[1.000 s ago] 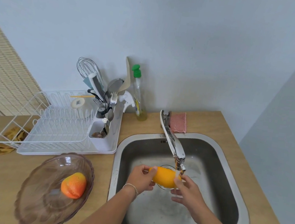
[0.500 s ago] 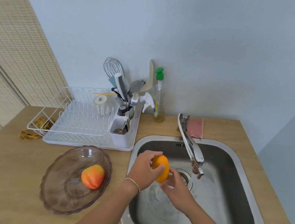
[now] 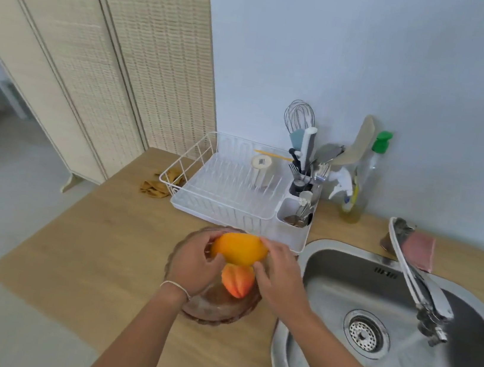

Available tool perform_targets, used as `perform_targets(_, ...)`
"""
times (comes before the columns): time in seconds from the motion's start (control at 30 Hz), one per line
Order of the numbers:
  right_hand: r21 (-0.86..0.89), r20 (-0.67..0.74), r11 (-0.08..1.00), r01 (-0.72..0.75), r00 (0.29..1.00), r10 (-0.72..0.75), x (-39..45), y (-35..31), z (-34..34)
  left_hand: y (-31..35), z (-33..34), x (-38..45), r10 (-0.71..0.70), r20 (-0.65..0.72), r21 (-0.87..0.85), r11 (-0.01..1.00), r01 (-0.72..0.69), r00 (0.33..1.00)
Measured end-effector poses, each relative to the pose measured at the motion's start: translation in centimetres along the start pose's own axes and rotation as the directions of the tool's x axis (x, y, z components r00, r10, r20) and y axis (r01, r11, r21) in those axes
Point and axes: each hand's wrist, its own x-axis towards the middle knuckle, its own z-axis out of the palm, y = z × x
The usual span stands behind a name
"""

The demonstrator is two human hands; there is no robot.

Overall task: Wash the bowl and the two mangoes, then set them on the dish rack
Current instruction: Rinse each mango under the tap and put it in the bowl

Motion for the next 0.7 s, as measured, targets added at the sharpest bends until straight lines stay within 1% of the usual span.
perform_targets(0.07,-0.055,0.014,0.998,0.025,1.0,-0.024,1.1,-1.0,1.3,-1.4,-0.7,0.1,-0.042,-0.004,-0.005,0.999,0.042,0.999)
perform_targets(0.17,-0.151,0.089,0.988,-0.017,0.996,0.031,2.6,-2.1,2.7,-3.1,-1.1,0.8,-0.053,0.032,0.0,0.999,0.053,0.998)
perform_targets(0.23,-0.198,0.137,0.979,-0.043,0.988,0.071,3.4,-2.3,3.4,-4.0,-1.4,1.3,-0.056,0.067,0.055,0.997,0.053,0.996)
perform_targets(0.33,-0.253,0.191,0.965,-0.069,0.974,0.119,3.8,-1.9,4.0,-5.6,-1.2,2.0,-0.108,0.13,0.148,0.985,0.089,0.986)
perform_targets(0.47,-0.247,0.242,0.961,-0.126,0.952,0.187,3.4,-1.0,4.5,-6.8,-0.7,2.5,-0.138,0.293,0.206,0.975,0.079,0.946)
perform_targets(0.53,-0.177,0.18,0.966,-0.186,0.959,0.218,2.7,-0.8,4.4,-7.1,-0.7,2.8,-0.142,0.32,0.212,0.974,0.076,0.937)
perform_targets(0.57,-0.118,0.117,0.966,-0.228,0.963,0.242,2.2,-0.8,4.3,-7.1,-0.7,3.0,-0.132,0.292,0.196,0.978,0.075,0.947)
perform_targets(0.6,-0.055,0.044,0.96,-0.276,0.959,0.278,1.7,-0.8,4.2,-7.1,-0.9,3.1,-0.117,0.236,0.169,0.983,0.078,0.965)
perform_targets(0.67,0.032,-0.058,0.918,-0.396,0.916,0.397,0.6,-0.8,4.0,-7.0,-1.3,3.4,-0.111,0.084,0.129,0.987,0.1,0.99)
perform_targets(0.7,0.061,-0.071,0.884,-0.464,0.881,0.468,0.2,-0.7,3.9,-7.0,-1.4,3.6,-0.126,0.016,0.127,0.984,0.122,0.992)
